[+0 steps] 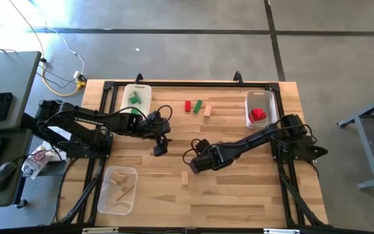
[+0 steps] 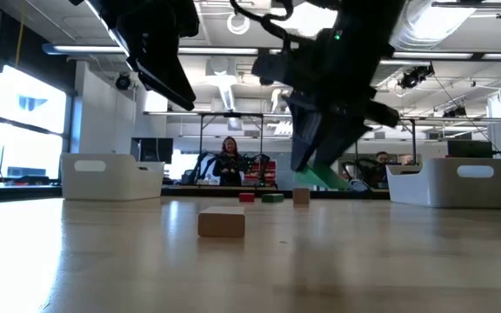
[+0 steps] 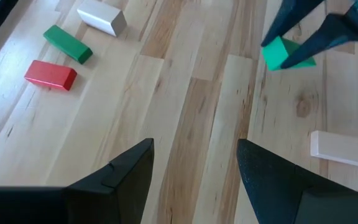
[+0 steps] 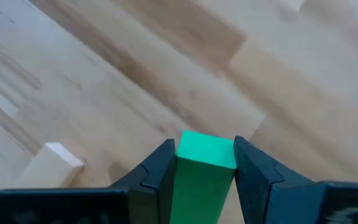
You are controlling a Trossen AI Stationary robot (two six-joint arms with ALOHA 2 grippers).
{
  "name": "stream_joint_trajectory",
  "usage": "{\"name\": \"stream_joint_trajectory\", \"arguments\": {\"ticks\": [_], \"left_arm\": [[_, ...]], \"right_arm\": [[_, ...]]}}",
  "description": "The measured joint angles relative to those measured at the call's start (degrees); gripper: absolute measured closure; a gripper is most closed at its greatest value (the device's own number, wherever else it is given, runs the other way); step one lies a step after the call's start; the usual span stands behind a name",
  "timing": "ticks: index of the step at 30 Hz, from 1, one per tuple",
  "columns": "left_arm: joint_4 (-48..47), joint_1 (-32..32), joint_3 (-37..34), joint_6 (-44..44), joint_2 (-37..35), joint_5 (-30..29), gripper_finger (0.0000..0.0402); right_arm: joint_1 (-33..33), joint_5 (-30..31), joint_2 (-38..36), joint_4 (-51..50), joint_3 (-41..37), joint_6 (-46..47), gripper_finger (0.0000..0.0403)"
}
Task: Sort & place blocks by color
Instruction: Put the green block into the white bin
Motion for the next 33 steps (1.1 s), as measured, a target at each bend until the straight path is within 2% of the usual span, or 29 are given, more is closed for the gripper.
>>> {"name": "stream_joint_trajectory", "arguments": {"ticks": [3, 8, 11, 17, 22, 29, 33], "left_arm": [[0.0, 0.1, 0.0, 1.5, 0.0, 1.4, 0.0186], [0.6, 0.2, 0.0, 6.7, 0.0, 8.1, 0.0186], [0.9, 0.3, 0.0, 7.5, -0.6, 9.2, 0.0186], [7.1, 2.2, 0.0, 10.4, -2.3, 11.4, 0.0186], [13.0, 4.5, 0.0, 11.0, -2.8, 13.1, 0.0186], [15.6, 7.9, 0.0, 10.9, -2.8, 14.6, 0.0186], [18.6, 10.1, 0.0, 7.6, -2.8, 23.2, 0.0186]], "right_arm": [[-0.6, 1.9, -1.2, -1.1, 1.5, -4.9, 0.0295], [-1.0, 5.2, -4.0, -1.1, 3.7, -14.1, 0.0295], [-1.6, 6.4, -6.4, -0.4, 4.2, -19.5, 0.0295], [-4.2, 6.8, -11.3, 4.4, 4.2, -30.8, 0.0295], [-7.0, 5.1, -14.6, 9.8, 4.2, -41.7, 0.0295], [-10.7, 0.1, -21.2, 15.6, 4.2, -52.5, 0.0295], [-11.6, -1.8, -23.8, 18.1, 4.2, -57.3, 0.0295]]}}
